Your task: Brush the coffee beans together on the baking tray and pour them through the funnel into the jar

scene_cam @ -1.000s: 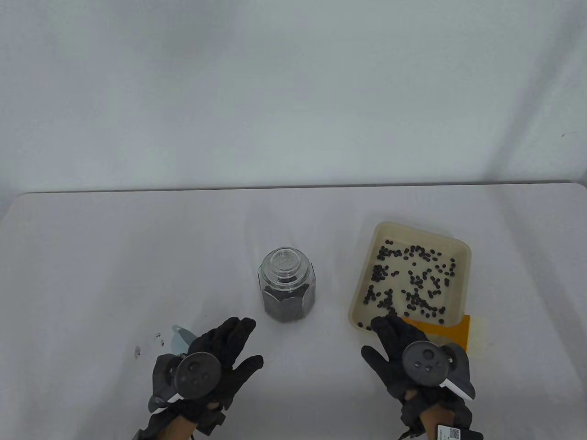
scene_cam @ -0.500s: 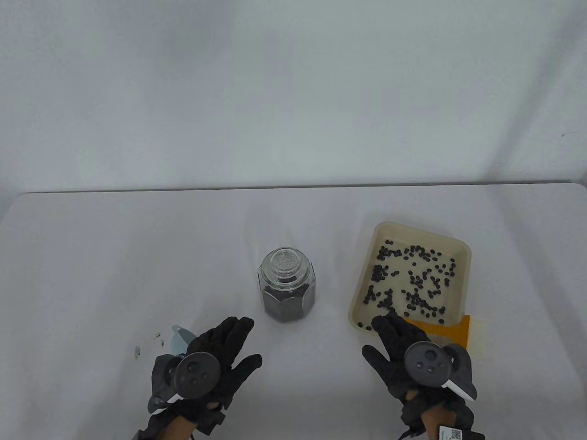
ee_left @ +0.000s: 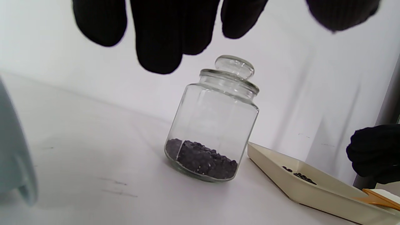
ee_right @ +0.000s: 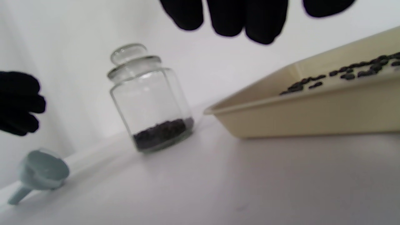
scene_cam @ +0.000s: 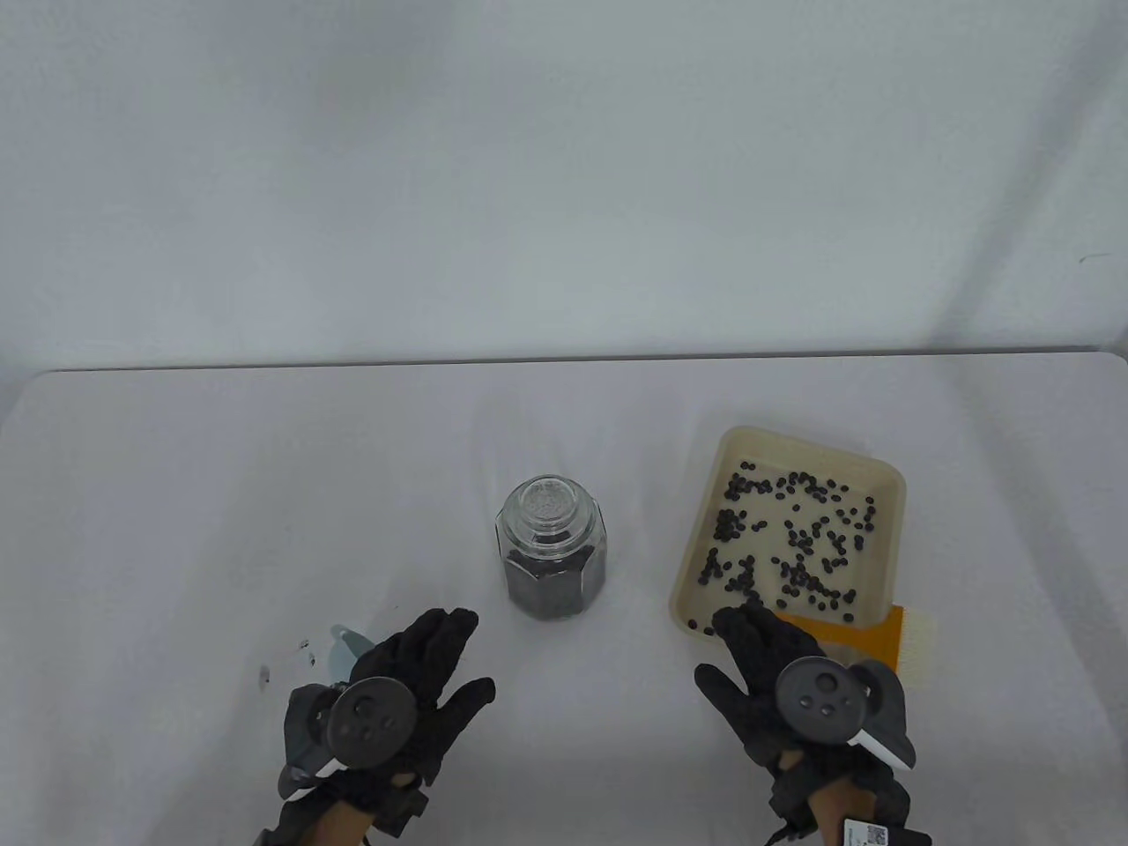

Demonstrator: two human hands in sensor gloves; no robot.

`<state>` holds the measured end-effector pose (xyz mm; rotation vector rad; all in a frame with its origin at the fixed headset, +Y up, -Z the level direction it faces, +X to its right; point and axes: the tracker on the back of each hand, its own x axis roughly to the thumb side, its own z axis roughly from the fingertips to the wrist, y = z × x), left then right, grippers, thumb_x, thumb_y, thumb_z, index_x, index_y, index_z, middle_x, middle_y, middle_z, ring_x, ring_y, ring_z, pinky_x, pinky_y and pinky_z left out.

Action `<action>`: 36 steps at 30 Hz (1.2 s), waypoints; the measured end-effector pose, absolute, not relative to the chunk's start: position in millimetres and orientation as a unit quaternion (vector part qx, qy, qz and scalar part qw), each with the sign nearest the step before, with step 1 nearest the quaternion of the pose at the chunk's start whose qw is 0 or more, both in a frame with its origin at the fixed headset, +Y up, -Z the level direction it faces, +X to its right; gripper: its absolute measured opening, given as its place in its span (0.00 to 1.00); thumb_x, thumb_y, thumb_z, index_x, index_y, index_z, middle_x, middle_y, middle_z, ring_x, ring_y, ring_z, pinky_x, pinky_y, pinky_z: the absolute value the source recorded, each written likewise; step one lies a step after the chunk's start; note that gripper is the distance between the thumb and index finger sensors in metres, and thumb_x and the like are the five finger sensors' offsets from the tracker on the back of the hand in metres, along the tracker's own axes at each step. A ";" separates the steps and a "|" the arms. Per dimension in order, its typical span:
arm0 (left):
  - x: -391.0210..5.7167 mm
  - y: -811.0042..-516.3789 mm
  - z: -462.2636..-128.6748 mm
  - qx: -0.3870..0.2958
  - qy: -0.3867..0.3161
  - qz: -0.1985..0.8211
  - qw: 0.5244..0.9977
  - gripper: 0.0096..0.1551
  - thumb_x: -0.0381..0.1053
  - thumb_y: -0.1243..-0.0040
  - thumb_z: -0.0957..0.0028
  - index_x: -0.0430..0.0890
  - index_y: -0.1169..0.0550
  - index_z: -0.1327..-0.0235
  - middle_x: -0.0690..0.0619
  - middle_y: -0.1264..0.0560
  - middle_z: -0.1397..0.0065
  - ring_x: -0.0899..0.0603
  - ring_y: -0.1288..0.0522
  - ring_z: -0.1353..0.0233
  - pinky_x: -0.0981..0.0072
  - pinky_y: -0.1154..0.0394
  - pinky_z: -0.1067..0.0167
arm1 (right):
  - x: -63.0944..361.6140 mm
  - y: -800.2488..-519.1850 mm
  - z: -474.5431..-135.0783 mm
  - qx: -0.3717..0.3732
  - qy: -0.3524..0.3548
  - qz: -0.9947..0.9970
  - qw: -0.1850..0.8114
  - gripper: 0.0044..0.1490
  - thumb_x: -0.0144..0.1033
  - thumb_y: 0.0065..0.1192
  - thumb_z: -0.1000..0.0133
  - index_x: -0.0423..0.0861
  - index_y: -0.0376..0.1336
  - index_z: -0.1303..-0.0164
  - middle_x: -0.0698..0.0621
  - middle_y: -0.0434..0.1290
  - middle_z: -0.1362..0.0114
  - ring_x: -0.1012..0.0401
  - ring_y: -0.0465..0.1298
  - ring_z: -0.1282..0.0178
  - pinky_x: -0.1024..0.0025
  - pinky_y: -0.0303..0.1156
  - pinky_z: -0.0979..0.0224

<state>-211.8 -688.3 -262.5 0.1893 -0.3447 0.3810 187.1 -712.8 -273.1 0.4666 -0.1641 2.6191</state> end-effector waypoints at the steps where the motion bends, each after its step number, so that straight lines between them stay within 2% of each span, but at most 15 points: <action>1: -212.1 -688.1 -262.5 0.093 -0.169 0.189 0.963 0.46 0.77 0.51 0.56 0.57 0.34 0.25 0.48 0.30 0.23 0.43 0.19 0.33 0.38 0.27 0.35 | 187.1 -712.8 -273.2 0.171 -0.061 0.954 0.237 0.50 0.69 0.42 0.44 0.43 0.55 0.23 0.33 0.59 0.21 0.35 0.65 0.27 0.26 0.59 0.34; 14: -214.2 -684.9 -262.7 0.091 -0.159 0.178 0.967 0.43 0.76 0.50 0.55 0.59 0.33 0.25 0.47 0.30 0.23 0.43 0.19 0.33 0.38 0.27 0.34 | 187.2 -712.5 -273.6 0.177 -0.065 0.952 0.243 0.50 0.69 0.42 0.44 0.42 0.55 0.23 0.32 0.59 0.21 0.35 0.65 0.28 0.26 0.59 0.34; 20: -249.3 -660.6 -255.4 0.171 -0.035 0.155 0.972 0.42 0.75 0.50 0.52 0.59 0.33 0.24 0.47 0.32 0.22 0.43 0.20 0.34 0.40 0.27 0.35 | 187.3 -712.3 -273.4 0.179 -0.067 0.950 0.247 0.50 0.69 0.42 0.44 0.42 0.55 0.23 0.33 0.59 0.21 0.35 0.65 0.28 0.26 0.59 0.34; 25: -270.2 -665.4 -263.2 0.144 0.022 0.158 0.977 0.42 0.75 0.50 0.51 0.59 0.33 0.24 0.47 0.32 0.22 0.42 0.21 0.34 0.40 0.28 0.35 | 186.8 -712.4 -273.4 0.181 -0.065 0.949 0.248 0.50 0.69 0.42 0.44 0.42 0.55 0.23 0.32 0.59 0.21 0.35 0.65 0.28 0.26 0.59 0.34; 30: -270.0 -671.4 -267.6 0.131 0.030 0.150 0.979 0.42 0.75 0.50 0.52 0.59 0.33 0.24 0.47 0.32 0.22 0.42 0.21 0.34 0.39 0.29 0.34 | 187.6 -711.6 -275.0 0.176 -0.076 0.945 0.264 0.50 0.69 0.43 0.44 0.43 0.55 0.23 0.33 0.60 0.21 0.35 0.66 0.28 0.26 0.60 0.34; 33: -268.4 -673.5 -268.8 0.123 0.030 0.143 0.982 0.42 0.75 0.50 0.52 0.59 0.33 0.24 0.47 0.32 0.22 0.42 0.21 0.34 0.39 0.29 0.34 | 180.5 -694.6 -285.9 0.170 -0.092 0.947 0.257 0.50 0.69 0.43 0.43 0.42 0.54 0.23 0.33 0.61 0.21 0.37 0.70 0.32 0.32 0.67 0.38; 36: -267.0 -674.8 -269.5 0.120 0.028 0.142 0.982 0.41 0.74 0.50 0.52 0.59 0.32 0.25 0.47 0.31 0.22 0.42 0.21 0.34 0.39 0.29 0.34 | 158.1 -663.2 -301.5 0.179 -0.087 0.953 0.228 0.49 0.67 0.45 0.43 0.43 0.53 0.22 0.33 0.60 0.21 0.38 0.71 0.34 0.36 0.70 0.40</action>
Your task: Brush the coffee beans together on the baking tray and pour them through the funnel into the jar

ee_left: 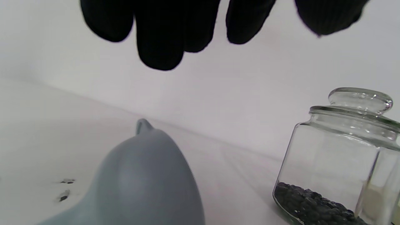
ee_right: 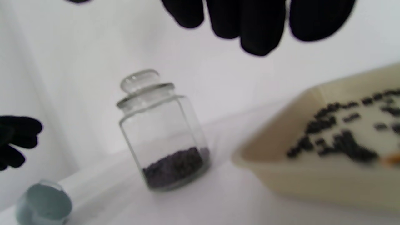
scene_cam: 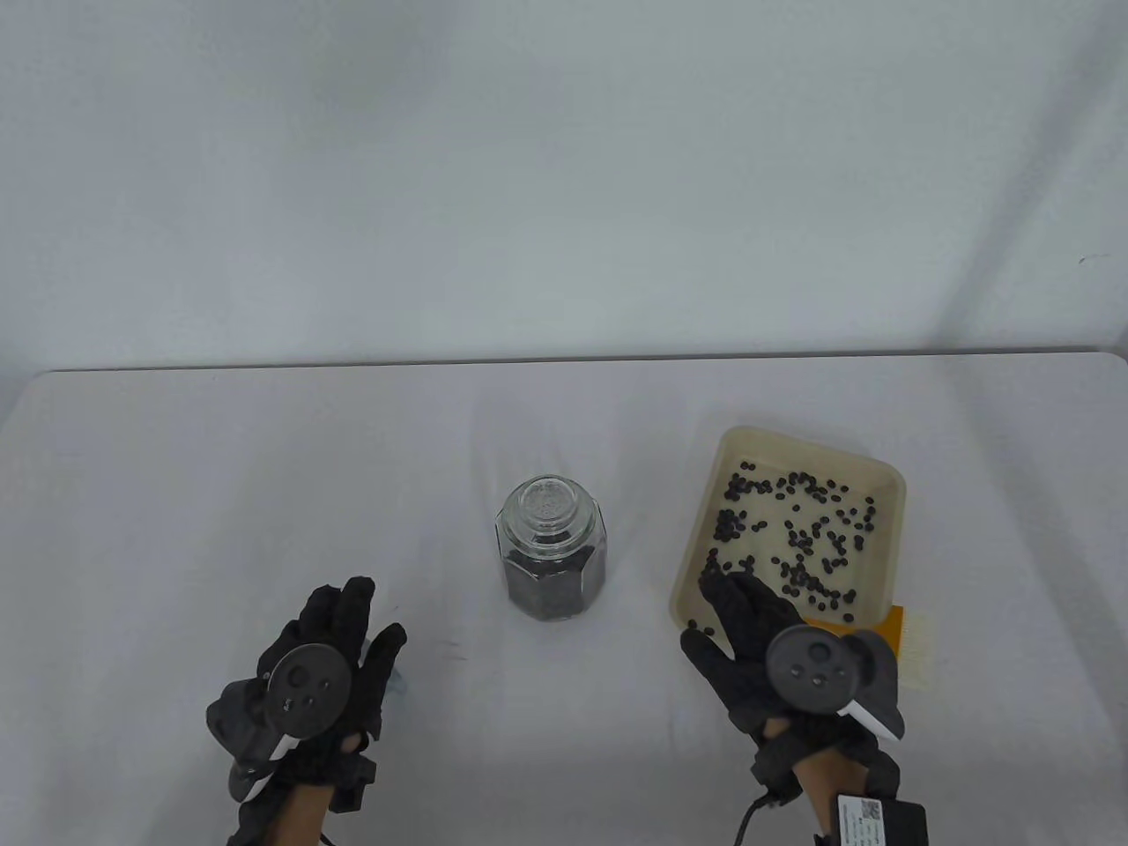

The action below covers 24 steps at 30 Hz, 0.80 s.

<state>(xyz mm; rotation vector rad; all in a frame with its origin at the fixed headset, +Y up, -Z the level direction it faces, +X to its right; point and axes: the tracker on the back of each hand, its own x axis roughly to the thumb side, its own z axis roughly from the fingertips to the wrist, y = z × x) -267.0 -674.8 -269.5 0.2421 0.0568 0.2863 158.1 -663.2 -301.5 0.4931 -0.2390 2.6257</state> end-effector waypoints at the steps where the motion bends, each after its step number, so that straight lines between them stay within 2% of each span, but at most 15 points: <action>1: -266.6 -674.8 -269.3 0.120 0.027 0.142 0.982 0.42 0.74 0.50 0.52 0.59 0.32 0.25 0.47 0.31 0.22 0.42 0.21 0.34 0.39 0.29 0.34 | 145.9 -648.4 -308.3 0.182 -0.090 0.957 0.207 0.48 0.67 0.46 0.43 0.43 0.53 0.22 0.33 0.60 0.21 0.39 0.72 0.35 0.38 0.71 0.42; 4: -263.4 -675.4 -268.3 0.119 0.020 0.143 0.982 0.42 0.74 0.50 0.52 0.58 0.33 0.25 0.47 0.31 0.22 0.42 0.20 0.34 0.39 0.28 0.34 | 111.6 -617.7 -326.3 0.190 -0.077 0.966 0.161 0.46 0.64 0.48 0.42 0.46 0.52 0.21 0.34 0.58 0.20 0.40 0.75 0.37 0.43 0.75 0.46; 6: -259.9 -675.9 -268.2 0.116 0.013 0.139 0.983 0.42 0.74 0.50 0.52 0.58 0.33 0.25 0.47 0.31 0.22 0.42 0.20 0.34 0.39 0.28 0.35 | 82.2 -603.0 -341.0 0.188 -0.041 0.975 0.115 0.45 0.62 0.50 0.42 0.50 0.48 0.19 0.34 0.55 0.18 0.41 0.76 0.38 0.47 0.77 0.48; 10: -254.0 -674.6 -267.4 0.117 -0.004 0.135 0.984 0.42 0.75 0.50 0.52 0.58 0.33 0.25 0.47 0.31 0.22 0.42 0.21 0.33 0.39 0.28 0.34 | 37.0 -593.1 -364.4 0.187 -0.017 0.982 0.015 0.45 0.62 0.50 0.42 0.54 0.45 0.19 0.35 0.53 0.17 0.43 0.76 0.37 0.49 0.78 0.48; 14: -249.5 -673.1 -265.7 0.119 -0.022 0.136 0.983 0.42 0.75 0.50 0.52 0.58 0.32 0.25 0.47 0.31 0.22 0.42 0.21 0.33 0.39 0.28 0.34 | -3.2 -602.8 -390.8 0.180 0.024 0.978 -0.101 0.48 0.67 0.47 0.42 0.56 0.40 0.18 0.36 0.50 0.15 0.44 0.76 0.36 0.51 0.79 0.47; 20: -243.9 -671.4 -264.4 0.115 -0.036 0.131 0.984 0.42 0.75 0.50 0.52 0.58 0.32 0.25 0.47 0.30 0.23 0.42 0.20 0.34 0.40 0.27 0.35 | -24.3 -621.8 -413.7 0.179 0.056 0.976 -0.115 0.49 0.70 0.43 0.42 0.57 0.36 0.17 0.35 0.48 0.15 0.45 0.77 0.38 0.52 0.79 0.47; 24: -240.7 -670.4 -263.2 0.116 -0.046 0.132 0.983 0.42 0.75 0.50 0.52 0.58 0.32 0.25 0.47 0.29 0.23 0.42 0.20 0.34 0.40 0.27 0.35 | -28.6 -630.9 -420.8 0.176 0.050 0.972 -0.148 0.49 0.70 0.42 0.42 0.58 0.35 0.18 0.35 0.47 0.15 0.44 0.78 0.40 0.53 0.79 0.48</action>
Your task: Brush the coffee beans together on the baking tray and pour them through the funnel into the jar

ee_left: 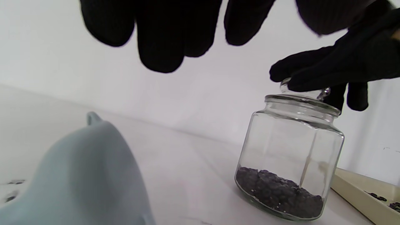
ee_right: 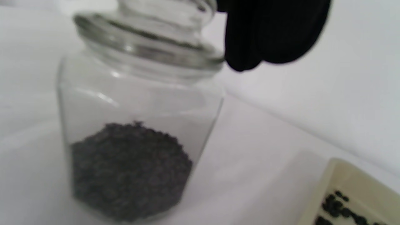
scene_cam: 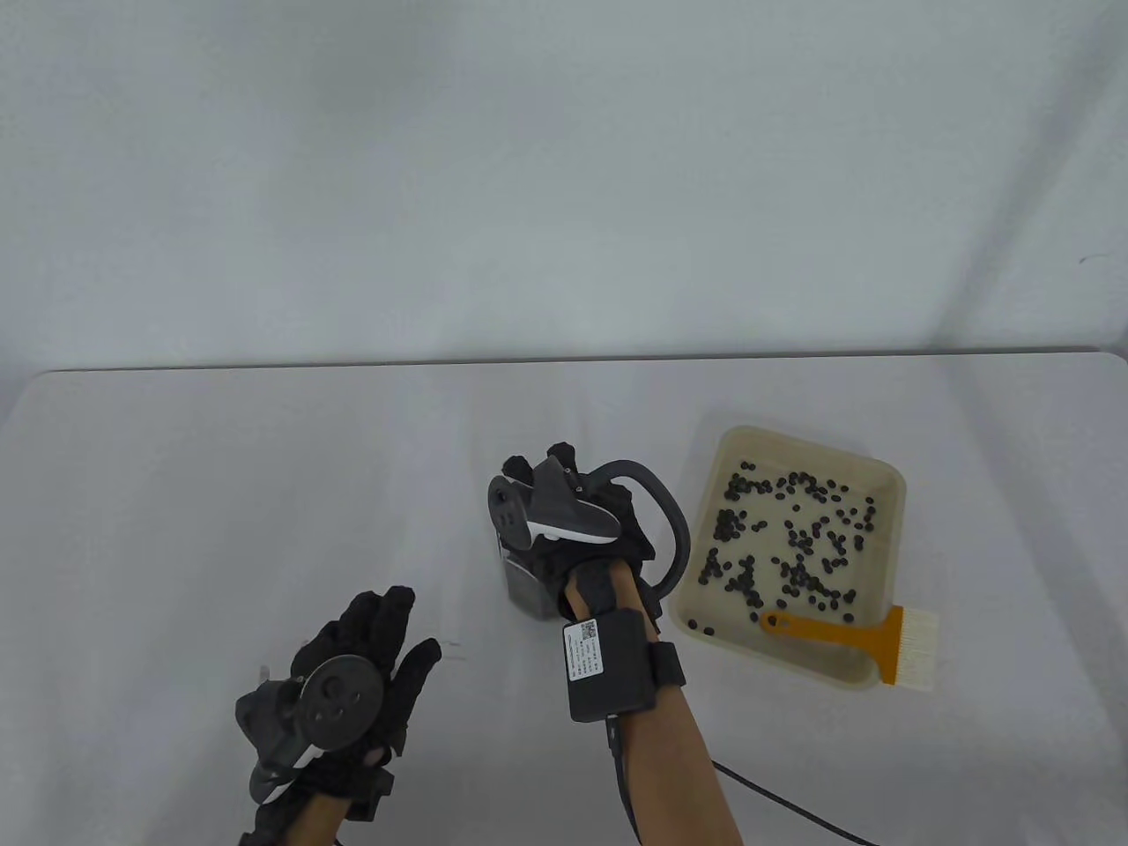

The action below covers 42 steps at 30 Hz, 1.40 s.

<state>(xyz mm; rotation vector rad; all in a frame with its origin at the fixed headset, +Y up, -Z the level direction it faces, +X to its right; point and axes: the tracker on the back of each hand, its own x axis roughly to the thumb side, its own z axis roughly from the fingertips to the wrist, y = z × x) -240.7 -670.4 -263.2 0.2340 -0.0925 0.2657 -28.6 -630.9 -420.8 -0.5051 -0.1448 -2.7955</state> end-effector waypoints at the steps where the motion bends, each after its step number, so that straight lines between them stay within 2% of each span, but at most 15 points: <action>1: -240.0 -670.2 -262.8 0.117 -0.047 0.131 0.983 0.42 0.75 0.50 0.52 0.58 0.32 0.25 0.47 0.29 0.23 0.42 0.20 0.34 0.40 0.27 0.35 | -28.4 -632.1 -422.0 -0.174 -0.055 -0.972 0.146 0.48 0.70 0.42 0.42 0.59 0.35 0.18 0.35 0.48 0.15 0.44 0.78 0.40 0.53 0.80 0.48; 4: -238.2 -670.3 -262.4 0.118 -0.050 0.129 0.983 0.42 0.75 0.50 0.52 0.58 0.32 0.25 0.47 0.29 0.23 0.42 0.20 0.34 0.40 0.27 0.35 | -28.2 -633.0 -424.3 -0.177 -0.052 -0.971 0.150 0.47 0.70 0.42 0.42 0.59 0.36 0.18 0.36 0.50 0.15 0.45 0.79 0.43 0.54 0.80 0.49; 7: -237.2 -671.4 -262.4 0.118 -0.046 0.125 0.984 0.42 0.75 0.50 0.52 0.57 0.32 0.25 0.47 0.29 0.24 0.42 0.20 0.33 0.39 0.28 0.34 | -29.5 -632.0 -424.8 -0.194 -0.042 -0.970 0.143 0.46 0.68 0.43 0.42 0.57 0.39 0.18 0.37 0.56 0.18 0.45 0.79 0.48 0.53 0.80 0.49; 13: -232.4 -676.8 -265.5 0.101 -0.050 0.111 0.987 0.42 0.74 0.50 0.52 0.57 0.32 0.25 0.47 0.28 0.24 0.42 0.20 0.33 0.39 0.28 0.34 | -32.1 -630.3 -424.5 -0.202 -0.038 -0.968 0.143 0.45 0.64 0.46 0.42 0.53 0.43 0.19 0.34 0.61 0.23 0.45 0.79 0.52 0.54 0.79 0.51; 16: -230.1 -678.2 -265.7 0.098 -0.055 0.107 0.988 0.42 0.74 0.50 0.52 0.57 0.32 0.25 0.47 0.28 0.24 0.42 0.20 0.33 0.39 0.28 0.33 | -29.3 -631.2 -425.6 -0.210 -0.020 -0.970 0.120 0.46 0.64 0.49 0.44 0.50 0.47 0.21 0.31 0.65 0.28 0.48 0.79 0.57 0.55 0.79 0.55; 24: -226.5 -682.4 -268.0 0.085 -0.060 0.099 0.990 0.42 0.74 0.50 0.52 0.57 0.32 0.25 0.48 0.28 0.24 0.42 0.20 0.33 0.38 0.29 0.33 | -28.7 -631.7 -425.1 -0.215 -0.013 -0.971 0.101 0.46 0.63 0.51 0.44 0.49 0.48 0.21 0.29 0.65 0.29 0.47 0.78 0.58 0.54 0.78 0.57; 30: -225.6 -681.5 -267.2 0.089 -0.066 0.104 0.988 0.42 0.74 0.50 0.52 0.57 0.33 0.24 0.48 0.29 0.24 0.42 0.21 0.32 0.38 0.30 0.32 | -32.7 -628.2 -418.6 -0.237 0.031 -0.961 0.136 0.46 0.62 0.53 0.46 0.50 0.49 0.22 0.30 0.65 0.29 0.47 0.78 0.58 0.53 0.77 0.56; 42: -227.4 -679.5 -265.7 0.098 -0.064 0.111 0.987 0.44 0.74 0.50 0.52 0.58 0.36 0.23 0.48 0.30 0.23 0.42 0.21 0.32 0.37 0.30 0.32 | -24.2 -587.0 -384.6 -0.260 0.074 -0.957 0.105 0.45 0.61 0.54 0.46 0.51 0.48 0.23 0.30 0.63 0.27 0.45 0.78 0.56 0.51 0.77 0.55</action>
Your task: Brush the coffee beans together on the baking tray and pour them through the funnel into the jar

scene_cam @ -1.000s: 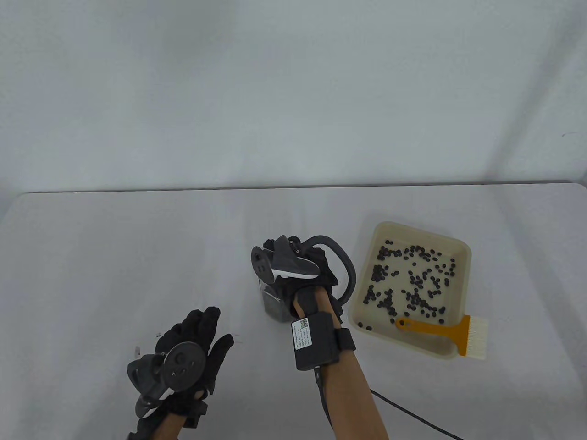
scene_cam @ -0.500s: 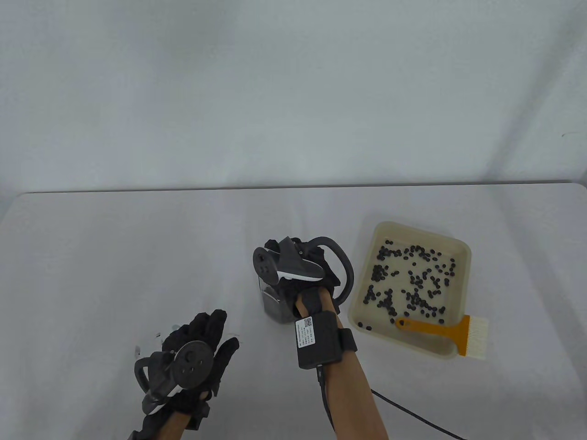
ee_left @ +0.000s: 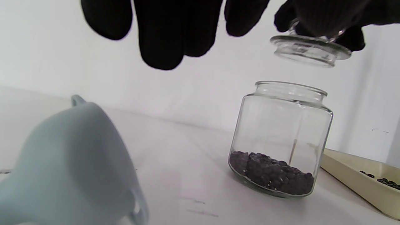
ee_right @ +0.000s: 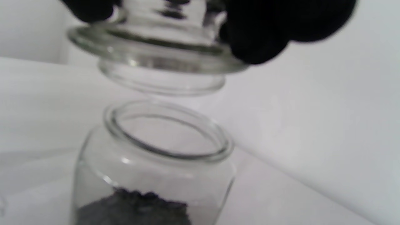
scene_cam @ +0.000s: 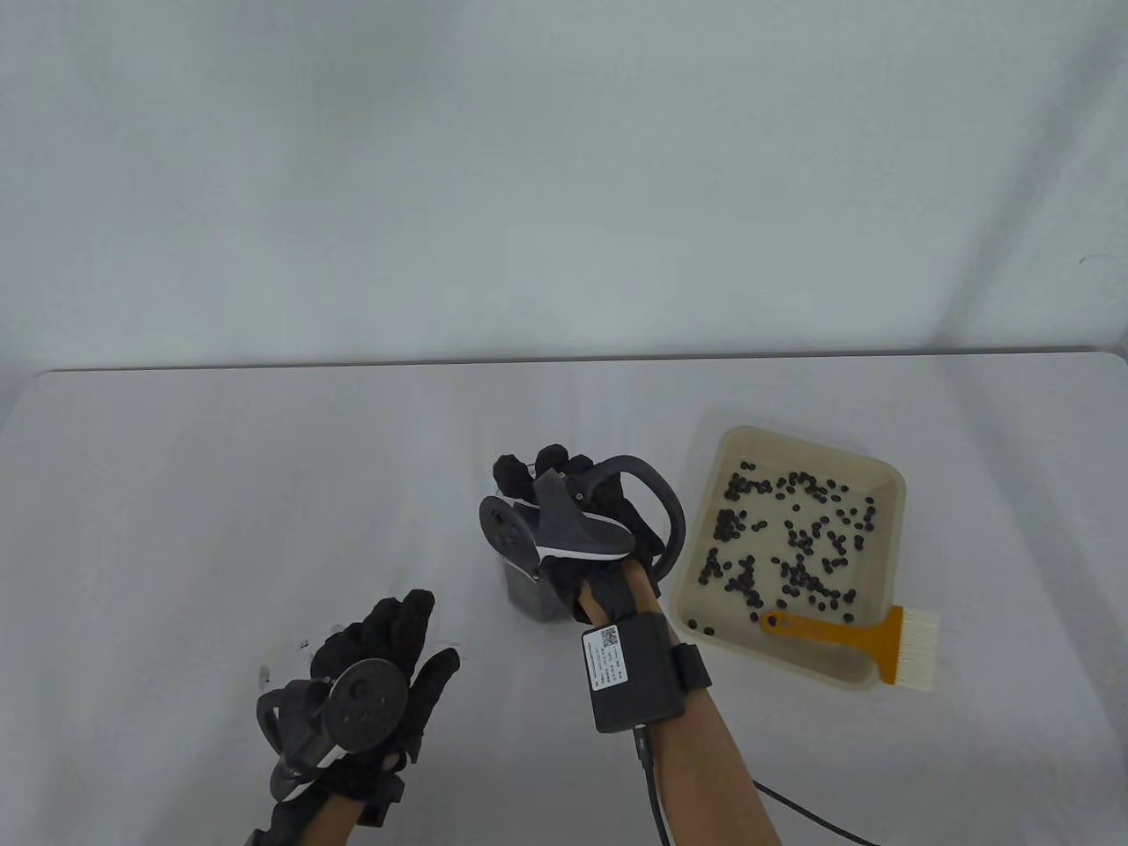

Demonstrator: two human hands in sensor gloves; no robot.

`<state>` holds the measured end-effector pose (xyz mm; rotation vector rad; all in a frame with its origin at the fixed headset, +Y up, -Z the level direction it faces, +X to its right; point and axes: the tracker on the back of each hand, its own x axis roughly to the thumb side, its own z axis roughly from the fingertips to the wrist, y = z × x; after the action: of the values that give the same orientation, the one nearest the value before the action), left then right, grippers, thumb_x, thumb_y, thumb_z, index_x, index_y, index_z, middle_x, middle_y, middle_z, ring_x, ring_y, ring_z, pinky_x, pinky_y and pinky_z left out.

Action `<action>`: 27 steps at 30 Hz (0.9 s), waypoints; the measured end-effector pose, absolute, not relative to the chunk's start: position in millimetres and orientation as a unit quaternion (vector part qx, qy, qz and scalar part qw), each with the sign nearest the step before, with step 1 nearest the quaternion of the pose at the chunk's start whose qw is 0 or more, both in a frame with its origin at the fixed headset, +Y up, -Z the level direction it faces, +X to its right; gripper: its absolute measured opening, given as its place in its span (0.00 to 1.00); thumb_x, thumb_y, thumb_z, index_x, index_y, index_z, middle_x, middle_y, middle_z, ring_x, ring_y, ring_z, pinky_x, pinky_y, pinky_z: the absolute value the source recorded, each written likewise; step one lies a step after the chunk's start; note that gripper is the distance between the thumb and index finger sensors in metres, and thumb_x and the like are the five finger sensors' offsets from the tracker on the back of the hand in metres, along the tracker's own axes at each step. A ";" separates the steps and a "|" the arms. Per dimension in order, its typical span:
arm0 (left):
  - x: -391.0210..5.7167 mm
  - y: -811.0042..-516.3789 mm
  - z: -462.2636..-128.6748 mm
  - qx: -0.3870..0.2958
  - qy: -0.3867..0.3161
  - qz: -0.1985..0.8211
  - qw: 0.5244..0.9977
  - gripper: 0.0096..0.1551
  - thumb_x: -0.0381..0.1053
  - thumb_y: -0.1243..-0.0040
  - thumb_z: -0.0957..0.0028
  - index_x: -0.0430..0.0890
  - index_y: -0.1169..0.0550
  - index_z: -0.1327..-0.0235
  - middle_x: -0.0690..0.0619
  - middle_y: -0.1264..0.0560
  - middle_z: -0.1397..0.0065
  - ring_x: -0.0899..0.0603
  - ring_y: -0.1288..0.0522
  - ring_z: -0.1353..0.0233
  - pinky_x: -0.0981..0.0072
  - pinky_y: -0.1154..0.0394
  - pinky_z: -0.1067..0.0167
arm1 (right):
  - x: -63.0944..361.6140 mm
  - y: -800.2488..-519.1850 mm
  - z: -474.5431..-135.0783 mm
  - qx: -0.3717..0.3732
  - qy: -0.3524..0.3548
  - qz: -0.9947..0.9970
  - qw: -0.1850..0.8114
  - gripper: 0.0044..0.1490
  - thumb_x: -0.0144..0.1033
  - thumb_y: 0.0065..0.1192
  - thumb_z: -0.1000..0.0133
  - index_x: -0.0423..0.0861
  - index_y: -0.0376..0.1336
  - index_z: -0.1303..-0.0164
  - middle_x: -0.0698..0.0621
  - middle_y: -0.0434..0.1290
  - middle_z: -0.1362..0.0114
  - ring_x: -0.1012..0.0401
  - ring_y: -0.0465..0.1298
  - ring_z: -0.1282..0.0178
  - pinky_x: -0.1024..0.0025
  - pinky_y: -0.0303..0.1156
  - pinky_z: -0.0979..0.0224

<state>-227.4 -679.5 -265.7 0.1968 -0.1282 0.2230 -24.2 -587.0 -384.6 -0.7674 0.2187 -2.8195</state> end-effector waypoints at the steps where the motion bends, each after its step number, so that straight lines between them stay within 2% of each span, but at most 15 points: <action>1: -227.7 -679.6 -265.7 0.098 -0.064 0.111 0.987 0.43 0.74 0.50 0.52 0.58 0.36 0.23 0.48 0.30 0.23 0.42 0.21 0.32 0.37 0.30 0.32 | -20.7 -583.7 -380.9 -0.260 0.073 -0.958 0.101 0.45 0.60 0.55 0.46 0.51 0.48 0.23 0.30 0.63 0.27 0.44 0.78 0.56 0.51 0.77 0.55; 7: -228.9 -679.7 -265.3 0.103 -0.063 0.114 0.986 0.44 0.74 0.50 0.52 0.57 0.36 0.23 0.48 0.30 0.23 0.42 0.21 0.32 0.37 0.30 0.32 | 2.9 -573.0 -357.8 -0.264 0.073 -0.958 0.080 0.46 0.59 0.57 0.47 0.50 0.48 0.24 0.30 0.63 0.27 0.43 0.78 0.55 0.49 0.78 0.54; 11: -227.9 -679.5 -264.8 0.104 -0.066 0.111 0.986 0.44 0.74 0.50 0.52 0.57 0.36 0.23 0.48 0.30 0.23 0.42 0.21 0.32 0.37 0.30 0.31 | 17.3 -581.4 -336.5 -0.287 0.063 -0.954 0.066 0.46 0.59 0.58 0.47 0.50 0.47 0.24 0.30 0.62 0.27 0.42 0.78 0.55 0.48 0.78 0.54; 17: -227.6 -679.4 -263.7 0.105 -0.065 0.108 0.986 0.44 0.74 0.50 0.52 0.57 0.36 0.23 0.48 0.30 0.23 0.42 0.21 0.32 0.37 0.30 0.32 | 40.2 -619.9 -303.0 -0.316 0.018 -0.947 0.053 0.46 0.59 0.57 0.46 0.50 0.47 0.24 0.31 0.62 0.27 0.43 0.78 0.54 0.48 0.78 0.53; 21: -227.8 -679.5 -263.7 0.104 -0.064 0.108 0.987 0.43 0.74 0.50 0.52 0.57 0.36 0.23 0.48 0.29 0.23 0.43 0.21 0.32 0.37 0.30 0.32 | 53.5 -643.7 -291.3 -0.319 -0.026 -0.947 -0.015 0.45 0.57 0.57 0.46 0.49 0.48 0.24 0.30 0.62 0.27 0.42 0.78 0.54 0.47 0.77 0.53; 27: -227.1 -680.0 -263.9 0.100 -0.065 0.105 0.987 0.43 0.74 0.50 0.52 0.57 0.36 0.23 0.48 0.29 0.23 0.43 0.21 0.32 0.37 0.30 0.32 | 58.8 -676.6 -279.3 -0.321 -0.066 -0.945 -0.012 0.44 0.57 0.60 0.46 0.50 0.49 0.25 0.30 0.63 0.28 0.42 0.78 0.54 0.47 0.78 0.54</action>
<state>-227.1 -680.0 -263.9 0.2018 -0.1308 0.2112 58.8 -676.6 -279.3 -1.0156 -0.2082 -2.9908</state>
